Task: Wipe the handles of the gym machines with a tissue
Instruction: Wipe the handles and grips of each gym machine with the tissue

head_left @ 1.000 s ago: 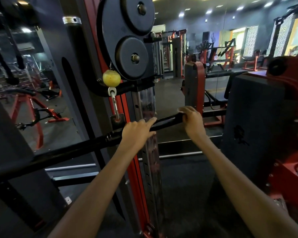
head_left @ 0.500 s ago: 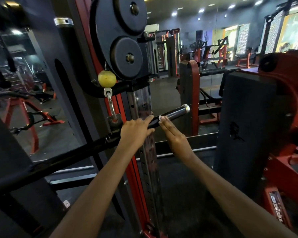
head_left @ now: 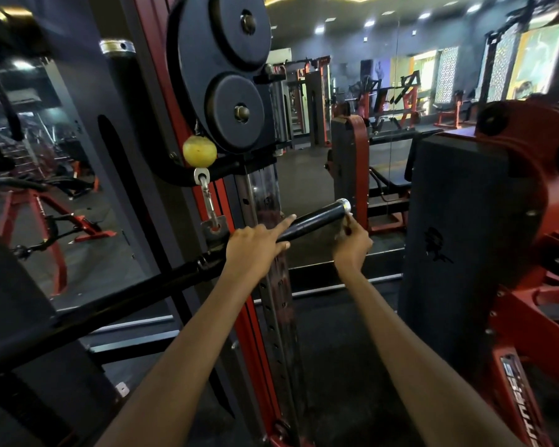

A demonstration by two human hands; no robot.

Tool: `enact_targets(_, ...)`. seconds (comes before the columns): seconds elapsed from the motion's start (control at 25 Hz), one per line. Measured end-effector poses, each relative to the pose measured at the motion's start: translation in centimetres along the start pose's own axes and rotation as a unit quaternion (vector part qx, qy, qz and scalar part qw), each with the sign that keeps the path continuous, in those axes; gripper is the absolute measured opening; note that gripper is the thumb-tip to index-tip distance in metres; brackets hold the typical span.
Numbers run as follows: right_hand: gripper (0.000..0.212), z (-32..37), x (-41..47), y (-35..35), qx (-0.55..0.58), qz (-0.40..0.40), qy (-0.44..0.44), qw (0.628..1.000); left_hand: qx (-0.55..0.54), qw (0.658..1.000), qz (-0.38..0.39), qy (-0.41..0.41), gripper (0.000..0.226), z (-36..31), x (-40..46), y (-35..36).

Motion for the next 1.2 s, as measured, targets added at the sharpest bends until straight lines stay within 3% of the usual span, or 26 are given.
enact_targets(0.08, 0.022, -2.8, -0.5, 1.7, 0.111, -0.001, 0.172, 0.979, 0.005, 1.0, -0.001, 0.014, 0.06, -0.2, -0.2, -0.2)
enact_targets(0.2, 0.014, -3.0, -3.6, 4.5, 0.264, 0.077, 0.284, 0.918, 0.005, 0.999, 0.005, 0.037, 0.057, -0.5, -0.1, -0.1)
enact_targets(0.4, 0.017, -3.0, -0.6, 0.7, 0.283, -0.023, 0.318, 0.905, -0.002, 0.999, -0.009, 0.045, 0.057, -0.8, -0.3, -0.1)
enact_targets(0.48, 0.011, -1.9, -3.5, 2.4, 0.263, 0.059, 0.322, 0.908, 0.002, 0.999, -0.023, 0.046, 0.057, -1.0, -0.6, -0.2)
enact_targets(0.56, 0.019, 0.0, -5.8, 3.2, 0.266, 0.13, 0.336, 0.894, 0.001, 0.998, -0.029, 0.05, 0.057, -1.0, -0.4, -0.4)
enact_targets(0.64, 0.021, 1.6, -4.3, 1.7, 0.297, 0.107, 0.347, 0.883, 0.005, 0.998, -0.039, 0.054, 0.058, -1.0, -0.3, -0.7)
enact_targets(0.76, 0.016, 1.2, -1.6, -0.7, 0.362, 0.005, 0.327, 0.873, -0.009, 0.998, -0.034, 0.048, 0.057, -1.0, -0.4, -0.8)
enact_targets(0.88, 0.012, -0.3, -3.8, 1.0, 0.32, 0.09, 0.336, 0.881, -0.001, 0.998, -0.038, 0.051, 0.057, -1.3, -0.4, -0.8)
enact_targets(0.96, 0.008, 0.0, -4.7, 0.4, 0.279, 0.121, 0.306, 0.902, 0.005, 0.998, -0.037, 0.058, 0.057, -1.2, -0.4, -0.6)
enact_targets(1.04, 0.013, 1.3, -2.4, -4.3, 0.155, -0.003, 0.155, 0.976, 0.011, 0.997, -0.034, 0.062, 0.057, -1.1, -0.4, -0.4)
enact_targets(1.08, 0.016, 2.6, -1.4, -6.3, 0.057, -0.074, 0.052, 0.994, 0.011, 0.998, -0.03, 0.061, 0.057, -1.0, -0.3, -0.4)
enact_targets(1.16, 0.02, 4.1, -1.7, -6.7, -0.053, -0.123, -0.071, 0.989, 0.005, 0.998, -0.017, 0.058, 0.056, -0.9, -0.3, -0.3)
enact_targets(1.2, 0.024, 3.8, -2.5, -5.0, -0.08, -0.094, -0.107, 0.987, -0.001, 0.998, -0.012, 0.055, 0.056, -1.0, -0.3, -0.3)
Point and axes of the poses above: each hand's wrist, its own x-axis towards the middle knuckle, its own y-axis out of the palm, z = x × y, the point moved 10 cm from there along x, towards the middle knuckle, and after that the axes turned 1 degree about -z, right-handed, at the moved point
